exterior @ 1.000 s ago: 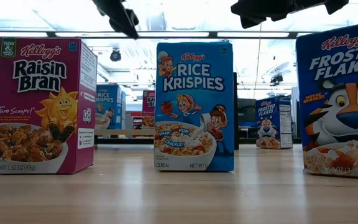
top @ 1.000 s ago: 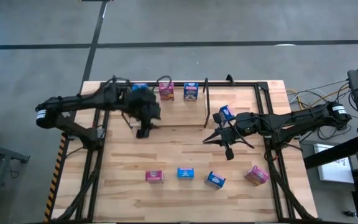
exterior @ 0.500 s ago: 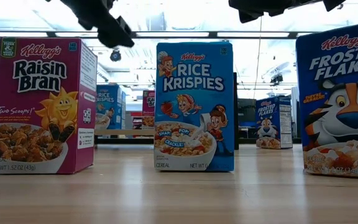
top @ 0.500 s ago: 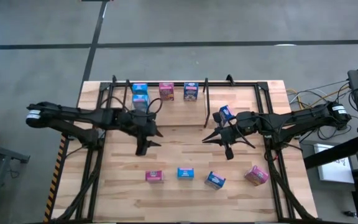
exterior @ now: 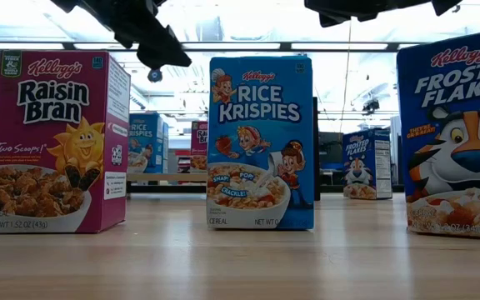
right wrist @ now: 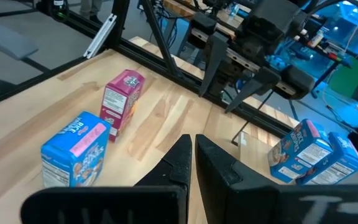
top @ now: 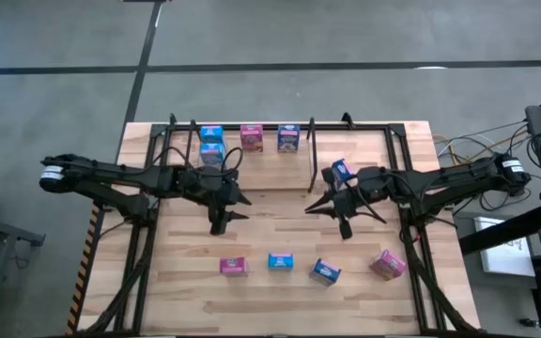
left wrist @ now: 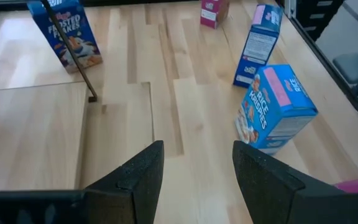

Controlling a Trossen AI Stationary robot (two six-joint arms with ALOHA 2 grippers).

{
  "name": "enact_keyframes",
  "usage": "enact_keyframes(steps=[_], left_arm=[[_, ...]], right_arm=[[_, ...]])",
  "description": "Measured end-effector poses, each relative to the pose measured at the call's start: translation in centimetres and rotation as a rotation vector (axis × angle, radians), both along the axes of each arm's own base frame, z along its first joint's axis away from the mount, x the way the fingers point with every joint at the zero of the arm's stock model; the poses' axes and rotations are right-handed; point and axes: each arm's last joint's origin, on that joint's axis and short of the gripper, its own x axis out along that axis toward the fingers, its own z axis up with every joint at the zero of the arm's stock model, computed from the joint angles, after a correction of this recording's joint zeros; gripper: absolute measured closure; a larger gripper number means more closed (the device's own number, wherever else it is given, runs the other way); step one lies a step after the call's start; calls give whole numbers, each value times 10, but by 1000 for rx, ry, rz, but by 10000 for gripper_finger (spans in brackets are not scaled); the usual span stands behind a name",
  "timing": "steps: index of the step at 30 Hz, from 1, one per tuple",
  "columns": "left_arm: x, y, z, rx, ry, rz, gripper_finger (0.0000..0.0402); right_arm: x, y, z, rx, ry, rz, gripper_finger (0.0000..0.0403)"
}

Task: Stack cereal on shelf
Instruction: Put the top blue cereal box on the shelf aligned with the blue cereal box

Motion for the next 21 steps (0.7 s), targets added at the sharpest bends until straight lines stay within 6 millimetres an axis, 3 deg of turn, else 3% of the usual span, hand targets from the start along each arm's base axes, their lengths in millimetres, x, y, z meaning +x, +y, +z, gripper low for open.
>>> enact_keyframes(steps=[9, 21], left_arm=[[1, 2, -2, 70, -20, 28, 226], [-3, 5, -26, 165, -20, 51, 226]], right_arm=[[1, -11, 0, -6, -6, -43, 390], [2, -17, 3, 49, -23, -114, 390]])
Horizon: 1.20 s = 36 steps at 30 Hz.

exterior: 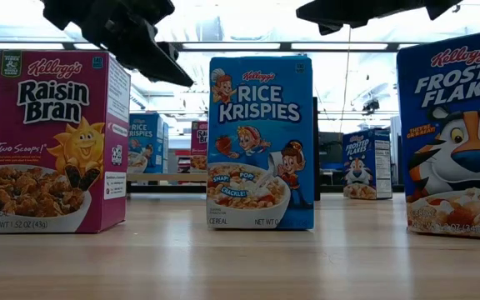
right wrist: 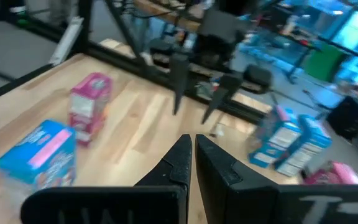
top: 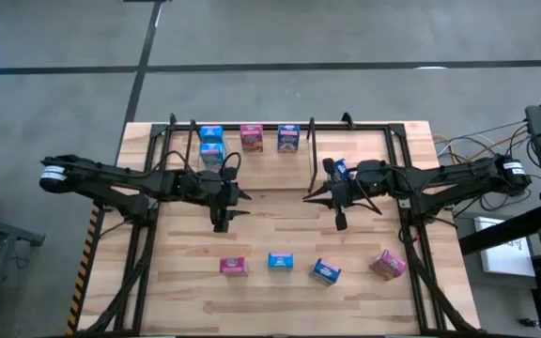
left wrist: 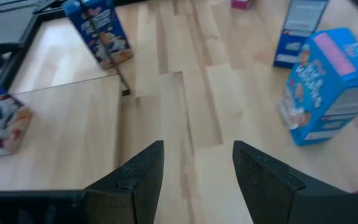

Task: Stack cereal on shelf
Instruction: Put the top blue cereal box on the shelf aligned with the blue cereal box

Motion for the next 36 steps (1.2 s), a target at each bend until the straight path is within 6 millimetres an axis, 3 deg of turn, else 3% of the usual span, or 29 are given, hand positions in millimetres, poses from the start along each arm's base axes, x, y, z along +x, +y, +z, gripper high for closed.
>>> enact_keyframes(steps=[4, 10, 15, 22, 28, 36], left_arm=[[-6, 1, 4, 45, -1, -17, 226], [-24, 3, 26, 142, -83, -31, 235], [-44, 7, 40, 220, -145, 71, 248], [-67, 14, 33, 325, -169, 319, 258], [-76, 15, 31, 307, -206, 353, 261], [-77, 15, 30, 255, -235, 382, 261]], right_arm=[[0, -3, 1, 38, -6, -80, 390], [6, -13, 1, 153, -41, -139, 390], [17, -22, -7, 207, -40, -186, 390], [25, -29, -14, 262, -32, -219, 390], [25, -29, -12, 343, -32, -232, 390], [31, -24, 9, 415, 56, -241, 390]])
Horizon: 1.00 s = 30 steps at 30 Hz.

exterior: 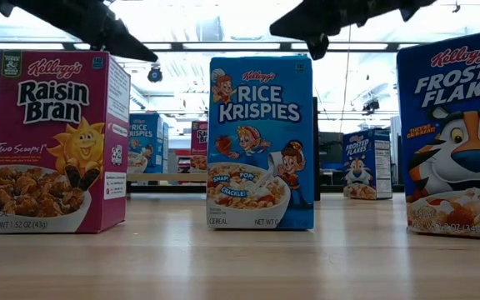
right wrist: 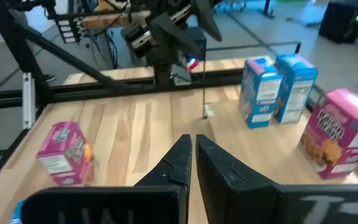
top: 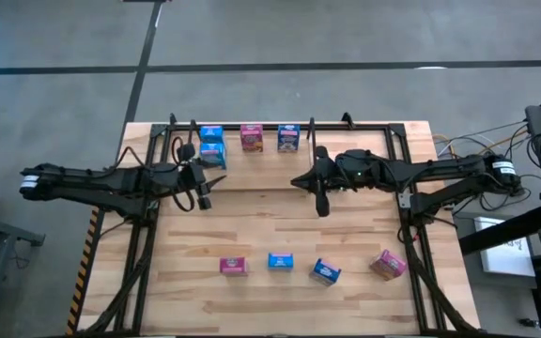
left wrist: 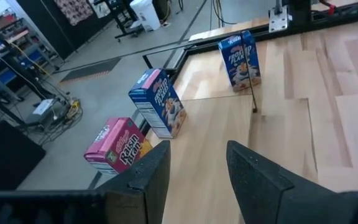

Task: Stack cereal on shelf
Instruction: Put the top blue cereal box on the shelf aligned with the blue cereal box

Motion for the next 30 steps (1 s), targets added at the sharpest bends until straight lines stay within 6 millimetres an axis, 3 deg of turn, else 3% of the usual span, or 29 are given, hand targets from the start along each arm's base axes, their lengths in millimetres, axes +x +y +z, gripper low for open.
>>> enact_keyframes(steps=[17, 25, 30], left_arm=[[10, 0, -6, -23, 32, 9, 261], [11, 0, -7, 0, 50, 1, 261], [11, 0, -5, 34, 59, -12, 261]], right_arm=[[-6, 9, 32, 289, 262, -78, 390], [-12, 10, 41, 512, 549, -248, 390], [-16, 11, 30, 636, 794, -428, 390]])
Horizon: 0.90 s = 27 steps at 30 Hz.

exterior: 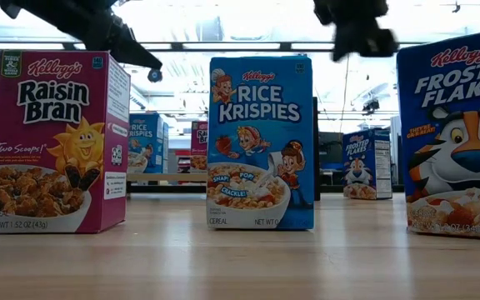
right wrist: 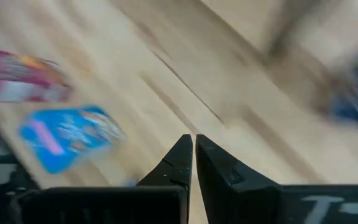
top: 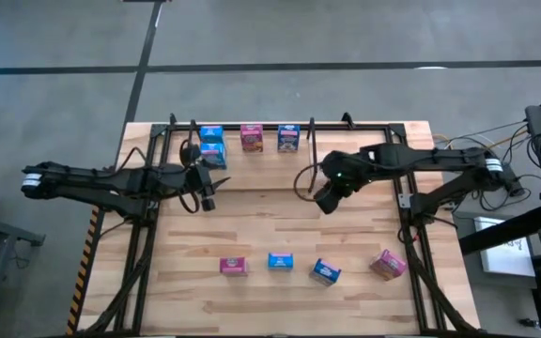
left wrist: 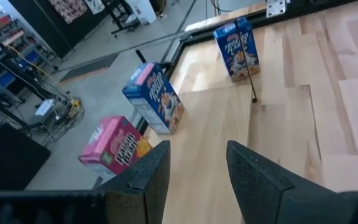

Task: Stack cereal on shelf
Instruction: Put the top blue cereal box on the shelf aligned with the blue cereal box

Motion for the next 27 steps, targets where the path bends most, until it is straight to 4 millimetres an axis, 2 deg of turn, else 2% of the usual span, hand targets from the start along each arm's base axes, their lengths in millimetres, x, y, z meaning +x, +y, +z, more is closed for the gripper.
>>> enact_keyframes(steps=[4, 7, 10, 15, 18, 27], left_arm=[[1, 0, 10, 16, -19, -6, 261], [1, 0, 18, 15, -35, -6, 261], [0, 0, 21, 14, -40, -5, 260], [0, 0, 21, 34, -28, -13, 260], [0, 0, 21, 44, -24, -16, 260], [0, 0, 22, 57, -24, -21, 260]], right_arm=[[-6, -2, -13, 41, 262, -96, 390], [-7, -7, -24, 34, 392, -129, 390], [-5, -15, -32, 0, 468, -144, 390], [-4, -35, -37, -11, 491, -148, 374], [-6, -50, -37, -29, 495, -173, 339], [-9, -82, -38, -105, 450, -181, 193]])
